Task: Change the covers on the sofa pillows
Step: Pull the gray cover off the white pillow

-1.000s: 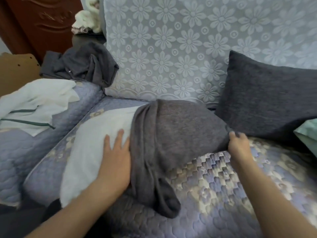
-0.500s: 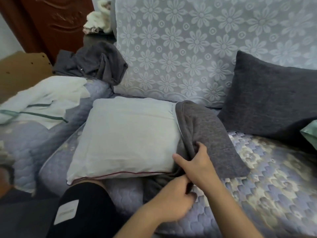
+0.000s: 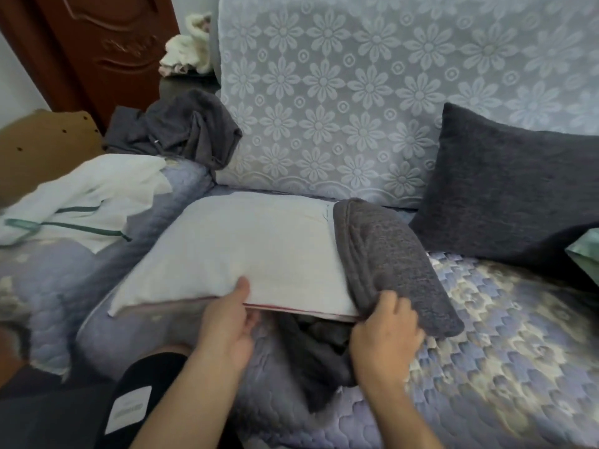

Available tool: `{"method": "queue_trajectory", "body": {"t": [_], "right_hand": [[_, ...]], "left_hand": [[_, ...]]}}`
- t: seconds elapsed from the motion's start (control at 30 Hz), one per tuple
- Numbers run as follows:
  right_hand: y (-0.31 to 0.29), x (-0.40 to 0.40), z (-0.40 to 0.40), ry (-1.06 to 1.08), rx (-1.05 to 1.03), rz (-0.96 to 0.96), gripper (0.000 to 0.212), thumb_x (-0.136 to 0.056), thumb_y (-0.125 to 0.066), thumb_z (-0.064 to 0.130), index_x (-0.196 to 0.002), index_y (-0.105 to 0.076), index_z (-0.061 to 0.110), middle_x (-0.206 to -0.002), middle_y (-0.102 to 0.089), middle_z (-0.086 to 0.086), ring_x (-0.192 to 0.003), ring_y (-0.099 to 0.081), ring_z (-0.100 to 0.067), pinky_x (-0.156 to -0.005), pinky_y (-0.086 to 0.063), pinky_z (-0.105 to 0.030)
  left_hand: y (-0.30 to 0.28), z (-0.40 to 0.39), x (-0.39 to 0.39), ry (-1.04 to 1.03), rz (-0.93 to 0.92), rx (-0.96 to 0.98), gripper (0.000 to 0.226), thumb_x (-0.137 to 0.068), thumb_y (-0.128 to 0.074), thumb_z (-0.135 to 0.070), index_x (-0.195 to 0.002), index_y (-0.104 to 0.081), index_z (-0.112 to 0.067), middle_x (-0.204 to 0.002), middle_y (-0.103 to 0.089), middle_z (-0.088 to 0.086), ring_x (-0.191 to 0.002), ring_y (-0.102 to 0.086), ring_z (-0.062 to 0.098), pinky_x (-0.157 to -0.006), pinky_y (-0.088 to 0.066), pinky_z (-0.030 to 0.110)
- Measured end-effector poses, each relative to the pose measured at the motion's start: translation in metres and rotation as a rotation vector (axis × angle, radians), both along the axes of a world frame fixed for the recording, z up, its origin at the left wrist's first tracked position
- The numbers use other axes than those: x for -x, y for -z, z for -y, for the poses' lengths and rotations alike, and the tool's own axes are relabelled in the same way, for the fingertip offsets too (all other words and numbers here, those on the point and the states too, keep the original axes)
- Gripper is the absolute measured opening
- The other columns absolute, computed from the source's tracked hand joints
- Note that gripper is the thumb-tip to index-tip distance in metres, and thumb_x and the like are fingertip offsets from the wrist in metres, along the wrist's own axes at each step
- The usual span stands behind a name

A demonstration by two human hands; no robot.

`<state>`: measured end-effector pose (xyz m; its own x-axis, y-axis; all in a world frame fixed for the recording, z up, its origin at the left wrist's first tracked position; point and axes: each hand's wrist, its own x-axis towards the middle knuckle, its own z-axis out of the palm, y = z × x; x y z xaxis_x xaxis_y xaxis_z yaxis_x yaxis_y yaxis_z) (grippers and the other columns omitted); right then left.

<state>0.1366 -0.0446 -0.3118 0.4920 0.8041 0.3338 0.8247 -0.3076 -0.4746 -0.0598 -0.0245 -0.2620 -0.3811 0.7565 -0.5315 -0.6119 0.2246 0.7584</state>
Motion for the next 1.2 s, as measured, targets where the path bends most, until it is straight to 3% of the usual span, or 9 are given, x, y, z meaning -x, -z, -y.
{"method": "queue_trajectory", "body": {"t": [0.23,0.37,0.5,0.6,0.73,0.8,0.9,1.07,1.2], "right_hand": [[-0.013,-0.146,0.02,0.217,0.279,-0.313,0.019,-0.071,-0.06,-0.001,-0.085,-0.05,0.007,-0.095,-0.061,-0.027,-0.093,-0.059,-0.044,-0.079,-0.05,-0.047],[0.006,-0.139,0.03,0.027,0.577,-0.27,0.046,-0.082,-0.065,0.018,-0.124,-0.051,0.01,-0.127,-0.056,-0.023,-0.118,-0.053,-0.041,-0.097,-0.044,-0.045],[-0.041,-0.123,-0.002,-0.136,0.192,-0.45,0.074,-0.085,-0.07,0.023,-0.151,-0.037,0.024,-0.151,-0.043,-0.006,-0.14,-0.038,-0.028,-0.114,-0.035,-0.047],[-0.064,-0.105,-0.048,-0.257,0.076,-0.439,0.077,-0.09,-0.068,0.041,-0.156,-0.032,0.023,-0.159,-0.034,0.001,-0.147,-0.029,-0.019,-0.12,-0.025,-0.04],[-0.056,-0.082,-0.108,-0.352,0.335,-0.544,0.098,-0.086,-0.066,0.058,-0.16,-0.017,0.017,-0.162,-0.03,-0.002,-0.148,-0.029,-0.023,-0.118,-0.023,-0.034],[-0.038,-0.076,-0.122,-0.331,0.457,-0.557,0.086,-0.087,-0.061,0.063,-0.153,-0.034,0.015,-0.151,-0.047,-0.006,-0.138,-0.045,-0.029,-0.11,-0.035,-0.036],[-0.037,-0.1,-0.131,-0.213,0.33,-0.328,0.044,-0.096,-0.055,0.043,-0.121,-0.063,0.008,-0.125,-0.066,-0.02,-0.116,-0.061,-0.038,-0.09,-0.045,-0.038],[-0.071,-0.201,-0.103,0.405,0.062,-0.277,0.028,-0.096,-0.048,0.019,-0.118,-0.055,0.002,-0.123,-0.058,-0.035,-0.116,-0.055,-0.052,-0.097,-0.045,-0.053],[-0.063,-0.23,-0.062,0.203,0.038,0.003,0.037,-0.085,-0.049,0.001,-0.116,-0.065,0.011,-0.109,-0.059,-0.029,-0.099,-0.06,-0.048,-0.088,-0.049,-0.05]], "left_hand": [[0.015,-0.02,0.086,-0.29,-0.313,0.036,0.038,-0.096,-0.061,-0.017,-0.133,-0.058,-0.009,-0.126,-0.065,0.005,-0.11,-0.065,0.023,-0.092,-0.054,0.038],[0.02,0.0,0.078,-0.307,-1.121,0.113,0.049,-0.08,-0.064,-0.005,-0.127,-0.051,-0.005,-0.144,-0.039,0.025,-0.13,-0.04,0.039,-0.109,-0.036,0.043],[-0.003,-0.018,0.03,0.164,-1.715,-0.435,0.044,-0.09,-0.057,-0.028,-0.131,-0.062,-0.014,-0.145,-0.047,0.017,-0.135,-0.041,0.037,-0.115,-0.033,0.049],[0.016,-0.035,0.005,0.488,-1.958,-0.336,0.054,-0.097,-0.038,-0.048,-0.14,-0.059,-0.023,-0.15,-0.05,0.012,-0.14,-0.042,0.038,-0.116,-0.031,0.053],[0.059,-0.007,0.001,0.512,-2.045,-0.313,0.043,-0.098,-0.04,-0.045,-0.122,-0.067,-0.022,-0.128,-0.062,0.008,-0.122,-0.053,0.037,-0.106,-0.037,0.055],[0.068,0.008,0.013,0.451,-2.079,-0.315,0.031,-0.096,-0.044,-0.041,-0.104,-0.068,-0.023,-0.112,-0.062,0.005,-0.107,-0.055,0.035,-0.095,-0.041,0.052],[0.072,0.01,0.023,0.472,-2.086,-0.29,0.022,-0.091,-0.045,-0.037,-0.09,-0.064,-0.025,-0.099,-0.058,0.0,-0.099,-0.054,0.032,-0.085,-0.043,0.048],[0.081,0.011,0.028,0.446,-2.056,-0.324,0.023,-0.084,-0.046,-0.034,-0.091,-0.065,-0.023,-0.1,-0.057,0.002,-0.098,-0.053,0.032,-0.082,-0.044,0.047],[0.074,-0.006,0.011,0.42,-2.104,-0.258,0.026,-0.086,-0.046,-0.032,-0.094,-0.068,-0.02,-0.097,-0.059,0.007,-0.095,-0.051,0.033,-0.082,-0.039,0.048]]}}
